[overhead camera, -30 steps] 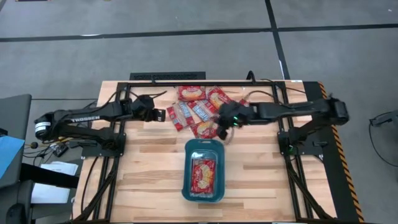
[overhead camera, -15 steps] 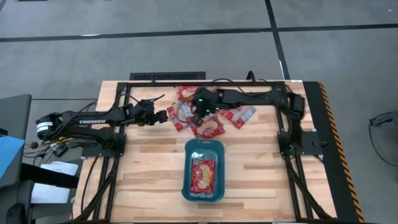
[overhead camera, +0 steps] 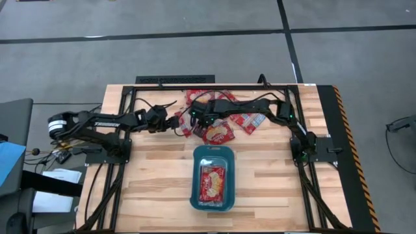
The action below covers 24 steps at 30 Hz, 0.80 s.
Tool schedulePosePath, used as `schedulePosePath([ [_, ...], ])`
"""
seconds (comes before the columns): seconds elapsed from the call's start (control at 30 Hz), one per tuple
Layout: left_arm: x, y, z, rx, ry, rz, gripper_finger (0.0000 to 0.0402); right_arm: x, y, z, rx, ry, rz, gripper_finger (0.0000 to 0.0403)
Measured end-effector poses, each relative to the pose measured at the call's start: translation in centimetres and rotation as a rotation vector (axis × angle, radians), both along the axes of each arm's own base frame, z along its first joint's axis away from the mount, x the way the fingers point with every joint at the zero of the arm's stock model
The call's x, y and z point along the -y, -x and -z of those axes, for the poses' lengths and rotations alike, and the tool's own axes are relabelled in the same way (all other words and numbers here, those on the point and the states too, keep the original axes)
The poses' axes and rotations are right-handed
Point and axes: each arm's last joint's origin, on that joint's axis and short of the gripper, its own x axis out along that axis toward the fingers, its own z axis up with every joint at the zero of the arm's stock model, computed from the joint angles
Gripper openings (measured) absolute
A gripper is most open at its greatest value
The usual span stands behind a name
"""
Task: Sort popcorn bags into baskets
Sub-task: Put the red popcorn pack into the blue container
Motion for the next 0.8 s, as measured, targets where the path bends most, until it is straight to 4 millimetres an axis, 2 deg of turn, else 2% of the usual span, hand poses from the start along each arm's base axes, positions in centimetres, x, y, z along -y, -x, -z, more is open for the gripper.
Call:
schedulePosePath([
  [0.23,-0.5,-1.6,2.3,0.017,0.04,0.018,0.0247,0.2,-0.5,1.4,0.009,0.003,0.022,0.0019],
  [0.37,-0.7,-2.2,3.5,0.023,0.067,0.013,0.0247,0.2,-0.9,2.9,-0.003,-0.024,0.018,0.0014],
  [0.47,-0.8,-2.4,4.1,0.022,0.086,0.008,0.0247,0.2,-0.9,3.0,0.002,-0.046,0.008,0.0012],
  [0.8,-1.0,-2.9,4.1,0.067,0.052,0.015,0.0244,-0.2,-1.0,2.9,0.021,-0.071,-0.032,0.0018],
])
